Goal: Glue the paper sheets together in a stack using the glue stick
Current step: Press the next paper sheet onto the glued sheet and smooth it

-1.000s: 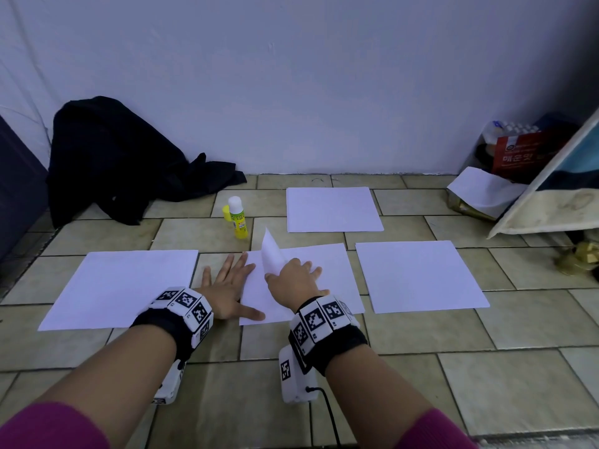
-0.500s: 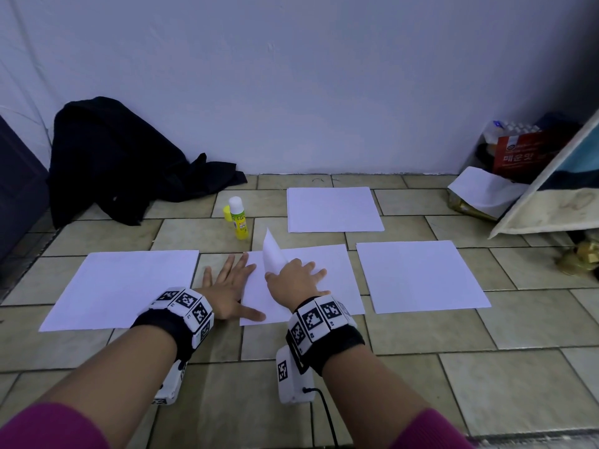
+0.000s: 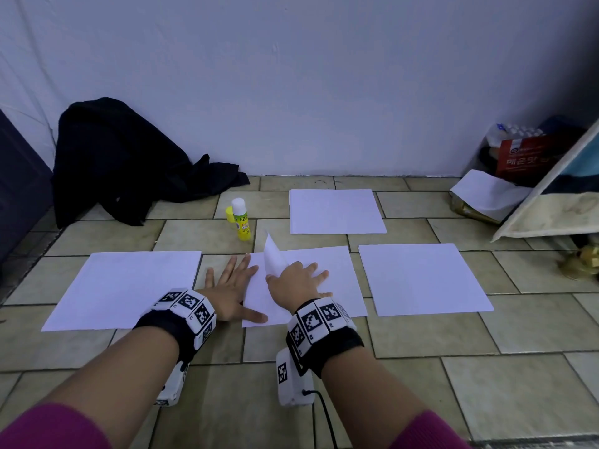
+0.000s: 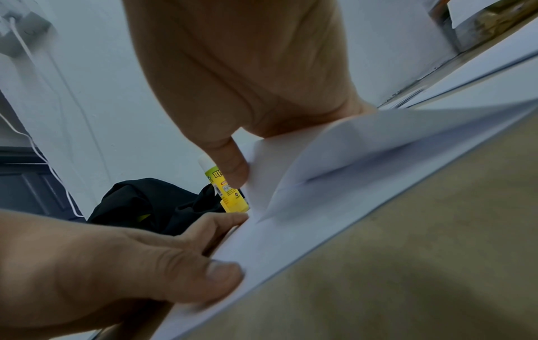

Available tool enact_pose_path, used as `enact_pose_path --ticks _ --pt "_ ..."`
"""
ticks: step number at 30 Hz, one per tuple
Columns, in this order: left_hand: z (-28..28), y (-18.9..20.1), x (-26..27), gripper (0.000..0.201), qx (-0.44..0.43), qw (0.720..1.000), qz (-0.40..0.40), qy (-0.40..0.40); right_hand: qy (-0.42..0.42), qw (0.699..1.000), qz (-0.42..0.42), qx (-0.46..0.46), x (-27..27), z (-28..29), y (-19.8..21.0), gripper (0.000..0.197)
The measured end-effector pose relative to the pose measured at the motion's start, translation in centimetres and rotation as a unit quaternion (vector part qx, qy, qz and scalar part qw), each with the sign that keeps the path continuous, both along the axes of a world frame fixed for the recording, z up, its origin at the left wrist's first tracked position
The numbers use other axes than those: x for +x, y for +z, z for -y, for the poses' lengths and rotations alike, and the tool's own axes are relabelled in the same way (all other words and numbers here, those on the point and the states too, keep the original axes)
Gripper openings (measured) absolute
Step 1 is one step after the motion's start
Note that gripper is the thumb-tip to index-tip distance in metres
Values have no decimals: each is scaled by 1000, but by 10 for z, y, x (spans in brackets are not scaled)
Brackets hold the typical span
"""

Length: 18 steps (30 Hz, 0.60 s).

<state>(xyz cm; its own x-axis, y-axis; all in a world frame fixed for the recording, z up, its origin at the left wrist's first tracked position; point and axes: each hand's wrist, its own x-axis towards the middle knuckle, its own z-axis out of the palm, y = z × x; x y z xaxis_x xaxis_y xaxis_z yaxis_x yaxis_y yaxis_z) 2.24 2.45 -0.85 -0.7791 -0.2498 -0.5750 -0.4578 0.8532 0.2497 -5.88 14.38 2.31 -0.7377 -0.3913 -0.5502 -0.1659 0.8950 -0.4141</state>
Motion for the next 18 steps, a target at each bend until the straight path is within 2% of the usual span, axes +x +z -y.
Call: enact_pose_path --ticks 8,14,16,18 --pt "0 0 0 142 -4 1000 2 -1 1 1000 -2 0 -1 0 -1 64" --pt "1 -4 1 126 1 1000 -4 5 49 999 -12 15 -11 5 -17 87" --pt "4 -6 3 130 14 1000 -22 11 65 998 -16 13 -11 5 -18 93" --pt "7 -6 4 142 33 999 -37 14 92 995 -25 15 -11 2 -18 96"
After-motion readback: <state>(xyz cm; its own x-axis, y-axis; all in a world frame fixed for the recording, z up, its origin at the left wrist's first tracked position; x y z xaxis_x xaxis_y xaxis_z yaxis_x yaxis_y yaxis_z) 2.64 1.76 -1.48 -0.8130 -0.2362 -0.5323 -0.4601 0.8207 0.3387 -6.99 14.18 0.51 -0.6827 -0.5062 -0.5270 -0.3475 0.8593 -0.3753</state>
